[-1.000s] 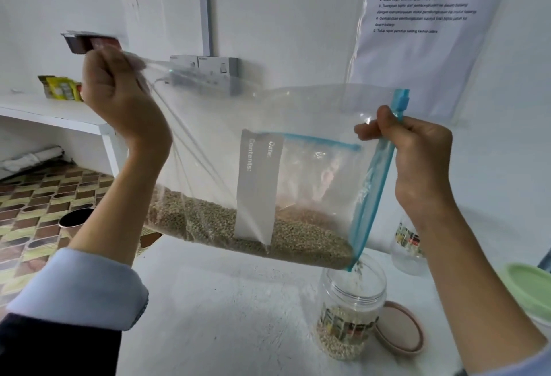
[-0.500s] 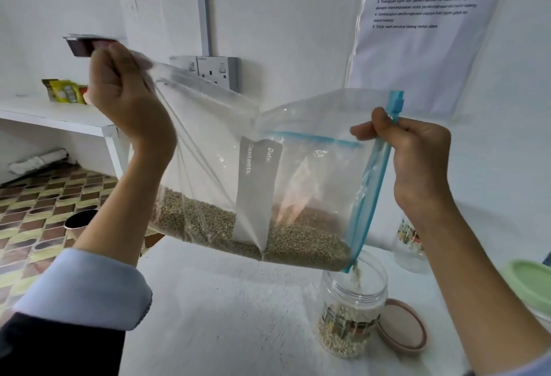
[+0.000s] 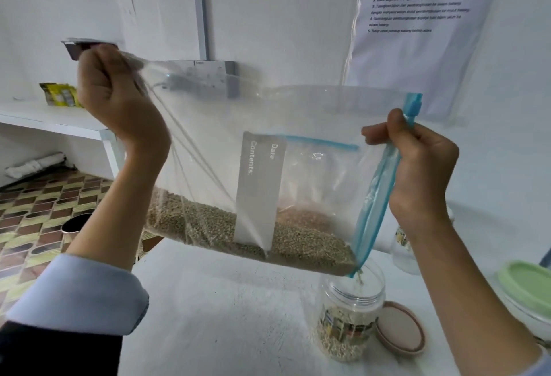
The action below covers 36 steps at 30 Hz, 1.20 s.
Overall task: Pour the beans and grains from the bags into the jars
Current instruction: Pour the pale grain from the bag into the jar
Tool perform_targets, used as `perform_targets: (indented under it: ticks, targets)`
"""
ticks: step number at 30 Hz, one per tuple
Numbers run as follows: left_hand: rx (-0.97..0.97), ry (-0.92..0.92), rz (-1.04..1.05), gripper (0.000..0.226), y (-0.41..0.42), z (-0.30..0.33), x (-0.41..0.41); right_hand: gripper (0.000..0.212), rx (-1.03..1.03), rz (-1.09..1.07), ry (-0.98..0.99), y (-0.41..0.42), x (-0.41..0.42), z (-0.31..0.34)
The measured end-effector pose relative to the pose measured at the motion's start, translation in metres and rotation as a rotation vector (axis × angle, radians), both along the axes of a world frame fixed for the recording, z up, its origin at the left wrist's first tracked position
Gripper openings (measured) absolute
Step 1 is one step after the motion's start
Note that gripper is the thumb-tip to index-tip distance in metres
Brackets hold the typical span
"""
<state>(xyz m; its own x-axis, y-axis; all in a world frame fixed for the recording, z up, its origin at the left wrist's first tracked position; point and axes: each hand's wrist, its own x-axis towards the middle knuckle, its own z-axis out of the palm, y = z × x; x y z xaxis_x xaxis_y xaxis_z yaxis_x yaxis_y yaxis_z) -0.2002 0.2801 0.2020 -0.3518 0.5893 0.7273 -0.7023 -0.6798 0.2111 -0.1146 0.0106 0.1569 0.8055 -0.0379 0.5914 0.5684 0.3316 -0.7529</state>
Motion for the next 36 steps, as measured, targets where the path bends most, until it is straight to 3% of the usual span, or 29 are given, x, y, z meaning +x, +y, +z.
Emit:
perform_targets:
  ticks: [3,12,21,36]
  targets:
    - [-0.005,0.019,0.010,0.037,0.000,0.000,-0.001,0.028,-0.063,0.023,0.002,0.001,-0.003,-0.001]
    - [0.005,0.013,-0.021,0.042,0.000,-0.002,-0.001,0.030,0.059,-0.011,-0.011,0.006,-0.004,-0.007]
    - [0.024,0.001,-0.057,0.041,-0.001,0.001,-0.002,0.029,-0.044,0.055,0.008,0.008,0.000,-0.001]
    - [0.023,-0.009,-0.085,0.043,0.000,-0.001,0.005,0.028,-0.037,0.021,0.042,0.008,0.007,0.000]
